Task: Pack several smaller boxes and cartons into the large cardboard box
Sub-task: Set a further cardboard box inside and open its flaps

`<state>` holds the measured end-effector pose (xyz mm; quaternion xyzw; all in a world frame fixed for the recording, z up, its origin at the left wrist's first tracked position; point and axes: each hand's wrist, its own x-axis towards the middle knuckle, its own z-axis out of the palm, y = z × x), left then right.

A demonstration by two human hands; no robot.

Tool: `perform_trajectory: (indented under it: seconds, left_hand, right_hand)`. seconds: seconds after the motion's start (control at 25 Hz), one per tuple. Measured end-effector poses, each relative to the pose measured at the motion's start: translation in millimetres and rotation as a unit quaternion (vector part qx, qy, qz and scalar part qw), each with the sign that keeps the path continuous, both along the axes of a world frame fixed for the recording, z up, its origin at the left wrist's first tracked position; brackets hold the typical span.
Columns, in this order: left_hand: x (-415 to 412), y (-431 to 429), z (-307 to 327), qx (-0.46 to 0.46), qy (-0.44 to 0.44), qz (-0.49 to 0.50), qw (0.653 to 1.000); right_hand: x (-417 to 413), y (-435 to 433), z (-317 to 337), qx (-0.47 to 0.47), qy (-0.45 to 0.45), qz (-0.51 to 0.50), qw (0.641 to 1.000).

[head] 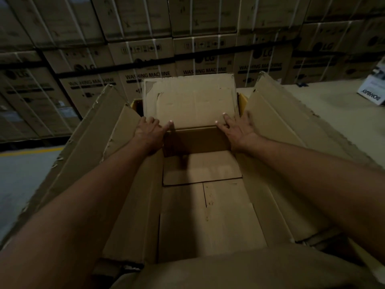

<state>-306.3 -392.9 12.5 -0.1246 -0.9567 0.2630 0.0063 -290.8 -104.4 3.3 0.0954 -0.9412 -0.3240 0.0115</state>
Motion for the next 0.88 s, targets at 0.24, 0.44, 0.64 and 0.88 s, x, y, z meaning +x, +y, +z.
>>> perform_trajectory:
  seconds: [0.24, 0.44, 0.64, 0.88]
  left_hand:
    - [31, -6, 30, -0.066, -0.103, 0.043, 0.992]
    - [65, -14, 80, -0.101, 0.052, 0.138, 0.984]
    - [90, -32, 111, 0.009, 0.131, 0.177, 0.975]
    - [99, -32, 124, 0.042, 0.152, 0.179, 0.971]
  right_hand:
    - [33, 18, 5, 0.06, 0.046, -0.03, 0.997]
    - [54, 16, 56, 0.014, 0.124, -0.119, 0.985]
    - [80, 32, 73, -0.118, 0.14, -0.108, 0.977]
    - [98, 25, 77, -0.326, 0.136, -0.129, 0.926]
